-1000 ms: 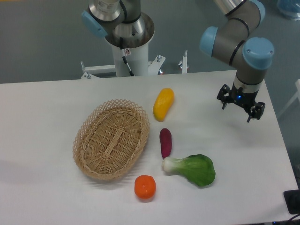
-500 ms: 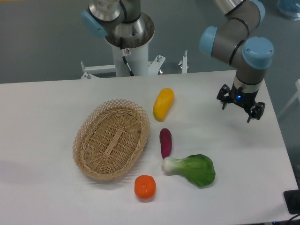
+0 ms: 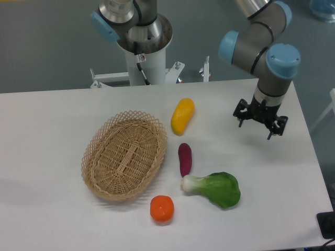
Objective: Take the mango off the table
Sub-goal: 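Move the open gripper toward the yellow mango and lower over it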
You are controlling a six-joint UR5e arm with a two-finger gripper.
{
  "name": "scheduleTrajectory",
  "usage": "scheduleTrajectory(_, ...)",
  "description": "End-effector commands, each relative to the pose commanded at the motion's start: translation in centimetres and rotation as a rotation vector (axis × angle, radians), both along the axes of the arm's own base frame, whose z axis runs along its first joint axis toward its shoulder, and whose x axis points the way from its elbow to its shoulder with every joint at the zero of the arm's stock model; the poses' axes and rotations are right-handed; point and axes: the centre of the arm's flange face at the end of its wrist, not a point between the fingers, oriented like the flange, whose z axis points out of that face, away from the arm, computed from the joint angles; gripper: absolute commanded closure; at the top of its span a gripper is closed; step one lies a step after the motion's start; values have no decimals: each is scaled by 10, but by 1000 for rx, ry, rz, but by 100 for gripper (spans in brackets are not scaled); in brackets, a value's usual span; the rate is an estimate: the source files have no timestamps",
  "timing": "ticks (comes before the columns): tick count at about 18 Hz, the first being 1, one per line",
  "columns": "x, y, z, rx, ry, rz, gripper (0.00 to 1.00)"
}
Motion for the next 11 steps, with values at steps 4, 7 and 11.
scheduleTrajectory(4, 36, 22, 2, -9, -18, 15, 0)
scheduleTrajectory(7, 58, 33, -2, -18, -35, 11, 0)
scheduleTrajectory(11, 68, 40, -8, -24, -50, 10, 0)
